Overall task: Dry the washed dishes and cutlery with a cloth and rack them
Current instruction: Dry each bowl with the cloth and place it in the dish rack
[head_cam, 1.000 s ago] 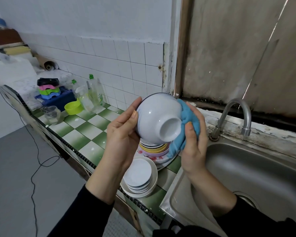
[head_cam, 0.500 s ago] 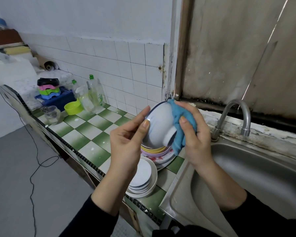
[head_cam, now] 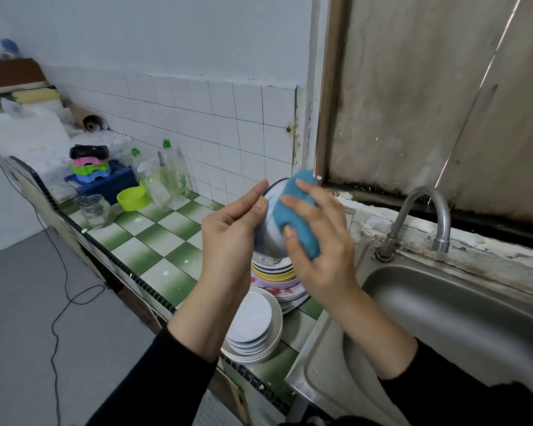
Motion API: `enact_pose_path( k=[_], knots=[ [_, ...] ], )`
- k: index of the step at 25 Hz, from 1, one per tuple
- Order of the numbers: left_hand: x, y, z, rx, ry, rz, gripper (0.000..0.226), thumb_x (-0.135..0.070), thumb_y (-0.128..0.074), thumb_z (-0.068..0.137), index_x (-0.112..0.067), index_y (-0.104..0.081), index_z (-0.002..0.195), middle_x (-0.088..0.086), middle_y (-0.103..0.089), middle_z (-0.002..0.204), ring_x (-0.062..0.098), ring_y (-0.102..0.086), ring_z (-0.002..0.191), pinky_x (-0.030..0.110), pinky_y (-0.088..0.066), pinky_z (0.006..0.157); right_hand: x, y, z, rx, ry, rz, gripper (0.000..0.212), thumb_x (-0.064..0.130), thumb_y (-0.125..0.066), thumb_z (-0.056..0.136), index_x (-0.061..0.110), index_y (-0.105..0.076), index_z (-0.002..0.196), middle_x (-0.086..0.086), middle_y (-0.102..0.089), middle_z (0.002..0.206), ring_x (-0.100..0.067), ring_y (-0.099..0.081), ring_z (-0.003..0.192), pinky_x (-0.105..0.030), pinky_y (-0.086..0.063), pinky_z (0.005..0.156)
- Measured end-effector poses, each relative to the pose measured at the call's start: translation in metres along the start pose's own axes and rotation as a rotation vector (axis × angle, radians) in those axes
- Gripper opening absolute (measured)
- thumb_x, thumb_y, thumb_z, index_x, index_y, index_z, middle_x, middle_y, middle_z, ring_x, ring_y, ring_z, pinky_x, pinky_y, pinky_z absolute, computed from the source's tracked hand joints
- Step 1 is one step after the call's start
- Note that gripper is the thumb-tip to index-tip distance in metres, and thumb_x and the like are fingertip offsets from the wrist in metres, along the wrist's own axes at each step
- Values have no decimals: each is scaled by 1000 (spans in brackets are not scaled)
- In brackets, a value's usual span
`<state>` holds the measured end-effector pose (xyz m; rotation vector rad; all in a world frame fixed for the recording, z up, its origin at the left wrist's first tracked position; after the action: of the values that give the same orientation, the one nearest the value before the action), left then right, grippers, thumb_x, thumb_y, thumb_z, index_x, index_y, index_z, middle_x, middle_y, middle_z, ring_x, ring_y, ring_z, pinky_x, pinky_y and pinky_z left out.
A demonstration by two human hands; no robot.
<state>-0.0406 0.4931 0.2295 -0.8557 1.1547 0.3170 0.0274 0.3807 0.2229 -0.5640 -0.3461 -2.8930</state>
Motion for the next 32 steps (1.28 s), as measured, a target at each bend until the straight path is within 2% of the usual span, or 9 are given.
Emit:
enact_pose_path(
  k=[4, 10, 14, 16, 18, 21, 24, 29, 32],
  knots=[
    [19, 0, 26, -118, 209, -177, 26, -5, -51, 95, -8, -65, 116, 0, -71, 93, 16, -63, 82, 29, -54, 72, -22, -21, -31, 53, 213, -177, 35, 16, -55, 90, 14, -54, 125, -13, -37, 143, -50, -32, 133, -50, -25, 116],
    [35, -13, 30, -124, 363, -456, 17, -4, -45, 98, -8, -62, 97, 1, -69, 80, 16, -62, 77, 37, -49, 86, -45, -18, -48, -220, -54, 44, 30, 26, -45, 100, 18, -44, 130, 3, -21, 157, -32, -24, 145, -43, -24, 117],
    [33, -9, 32, -55, 287, -439, 20, -2, -44, 96, -9, -62, 101, -3, -72, 81, 14, -64, 81, 37, -48, 91, -48, -12, -43, -307, -229, 294, 39, 26, -43, 100, 34, -39, 138, -14, -29, 153, -28, -27, 144, -35, -26, 116],
    [31, -5, 33, -28, 238, -392, 22, -1, -43, 95, -9, -62, 104, -4, -73, 85, 15, -63, 86, 36, -45, 94, -47, -9, -38, -361, -401, 413, 40, 25, -43, 96, 40, -43, 134, -9, -42, 145, -23, -38, 138, -34, -34, 113],
    [25, -3, 32, 12, 189, -298, 24, -3, -44, 94, -12, -65, 103, -5, -73, 89, 15, -63, 88, 32, -47, 87, -50, -5, -34, -425, -575, 514, 35, 27, -43, 95, 31, -48, 129, 2, -52, 131, -6, -51, 122, -25, -44, 102],
    [13, 1, 30, 56, 93, -114, 26, 0, -46, 93, -13, -69, 99, -5, -74, 90, 11, -67, 84, 24, -53, 77, -54, -1, -22, -389, -676, 556, 37, 25, -42, 91, 12, -52, 124, -7, -58, 120, 2, -58, 103, -14, -47, 85],
    [2, 2, 28, 94, -30, 71, 32, 5, -52, 89, -17, -74, 93, -5, -75, 87, 7, -67, 83, 18, -53, 73, -54, 4, -8, -250, -623, 529, 32, 29, -47, 92, 16, -55, 120, -4, -59, 118, 0, -58, 103, -14, -47, 83],
    [16, -10, 18, 108, -28, 169, 30, 12, -57, 84, -10, -76, 92, 5, -75, 91, 14, -68, 86, 23, -56, 78, -11, 7, 4, 6, -53, 80, 29, 21, -52, 93, 14, -60, 120, -6, -62, 123, -24, -55, 120, -36, -41, 105],
    [25, -5, 21, 14, 20, 94, 29, 8, -57, 87, -14, -75, 91, 1, -76, 88, 13, -68, 85, 21, -55, 79, -47, 10, -4, -125, -363, 213, 27, 34, -53, 89, 31, -61, 114, 12, -64, 118, -11, -58, 115, -42, -46, 103]
  ],
)
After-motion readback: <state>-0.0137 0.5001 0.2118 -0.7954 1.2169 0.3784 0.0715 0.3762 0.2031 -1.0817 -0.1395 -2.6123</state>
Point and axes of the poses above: each hand's wrist, its own z-axis towards the middle knuckle, its own y-axis out of the back of the hand, x = y × z, the point moved 6 cm from there along z, towards the middle knuckle
